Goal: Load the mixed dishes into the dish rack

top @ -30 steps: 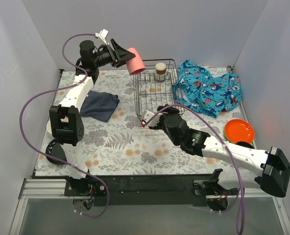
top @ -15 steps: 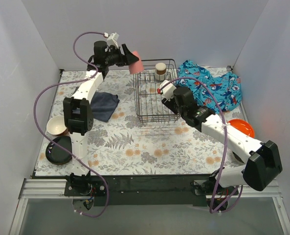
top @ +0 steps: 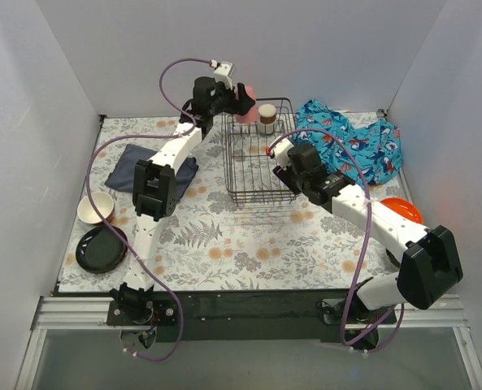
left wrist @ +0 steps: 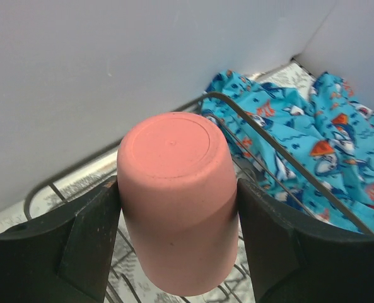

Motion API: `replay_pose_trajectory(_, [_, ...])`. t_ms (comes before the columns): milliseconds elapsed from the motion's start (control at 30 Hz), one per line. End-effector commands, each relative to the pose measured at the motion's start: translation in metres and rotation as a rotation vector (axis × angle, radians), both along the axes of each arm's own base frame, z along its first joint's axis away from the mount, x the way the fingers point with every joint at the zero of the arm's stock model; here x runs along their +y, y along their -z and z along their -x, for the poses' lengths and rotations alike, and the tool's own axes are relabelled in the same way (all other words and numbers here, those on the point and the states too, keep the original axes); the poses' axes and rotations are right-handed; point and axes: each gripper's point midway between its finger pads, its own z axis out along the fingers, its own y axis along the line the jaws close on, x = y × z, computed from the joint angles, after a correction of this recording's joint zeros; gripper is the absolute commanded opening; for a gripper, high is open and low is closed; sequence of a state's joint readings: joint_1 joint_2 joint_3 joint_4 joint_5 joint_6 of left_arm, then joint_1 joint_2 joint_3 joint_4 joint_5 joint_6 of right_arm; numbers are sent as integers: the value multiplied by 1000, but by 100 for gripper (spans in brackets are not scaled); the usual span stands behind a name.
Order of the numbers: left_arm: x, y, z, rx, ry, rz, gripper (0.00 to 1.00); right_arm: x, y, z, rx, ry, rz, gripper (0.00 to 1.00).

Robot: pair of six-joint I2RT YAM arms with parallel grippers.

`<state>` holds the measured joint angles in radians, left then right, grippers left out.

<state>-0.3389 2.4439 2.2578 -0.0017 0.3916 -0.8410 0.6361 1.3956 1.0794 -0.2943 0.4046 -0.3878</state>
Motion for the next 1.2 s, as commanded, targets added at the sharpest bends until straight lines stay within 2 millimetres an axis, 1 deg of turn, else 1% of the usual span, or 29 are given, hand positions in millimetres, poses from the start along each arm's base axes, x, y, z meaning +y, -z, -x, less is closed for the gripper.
replay_pose_trajectory(0, [5,-41,-25,-246,-118,-58,0,-3,-14,-6,-8,28,-27,60])
replay_pose_trajectory(133, [7,-35,-32,-310,-177,-93,0,-9,-7,-5,14,40,-17,60])
replay_pose_trajectory(200, [10,-24,-37,-307,-204,-112,0,-13,-3,-5,28,51,-13,59])
replay_pose_trajectory(233, [11,-23,-39,-312,-217,-111,0,-14,-2,-5,32,54,-12,59])
replay_pose_trajectory(267, [12,-14,-42,-302,-224,-117,0,-14,0,-5,41,58,-10,59])
replay_pose_trajectory(367, [14,-8,-47,-302,-246,-112,0,-18,1,-7,52,73,-6,59])
replay_pose_trajectory(433, [11,6,-49,-285,-235,-113,0,-19,3,-7,56,86,-7,58])
replay_pose_trajectory(467, [10,8,-50,-282,-234,-112,0,-22,5,-7,64,94,-3,58])
replay_pose_trajectory(500, [9,17,-51,-271,-233,-114,0,-23,7,-6,69,98,-1,57])
replay_pose_trajectory(600, [10,30,-52,-244,-244,-112,0,-28,11,-4,88,125,-5,56])
replay_pose_trajectory(800, [9,48,-53,-222,-244,-114,0,-31,17,3,121,144,-15,56])
replay_pose_trajectory(833, [8,49,-52,-219,-241,-114,7,-31,18,5,125,143,-14,56])
replay_pose_trajectory(867, [9,57,-50,-211,-240,-118,16,-32,19,5,128,145,-12,56])
replay_pose_trajectory(900, [8,51,-48,-216,-239,-115,20,-33,20,5,128,145,-12,56])
replay_pose_trajectory(933, [8,50,-46,-218,-238,-112,35,-32,19,5,127,140,-11,56])
replay_pose_trajectory(967, [8,52,-43,-214,-236,-116,41,-31,19,6,128,134,-13,56])
replay_pose_trajectory(1000, [7,49,-42,-218,-236,-114,46,-31,20,5,130,134,-13,56])
replay_pose_trajectory(1033, [5,42,-39,-230,-231,-114,53,-31,20,5,133,134,-12,56])
replay_pose_trajectory(1167, [1,28,-33,-250,-216,-115,63,-29,24,2,146,129,-22,56])
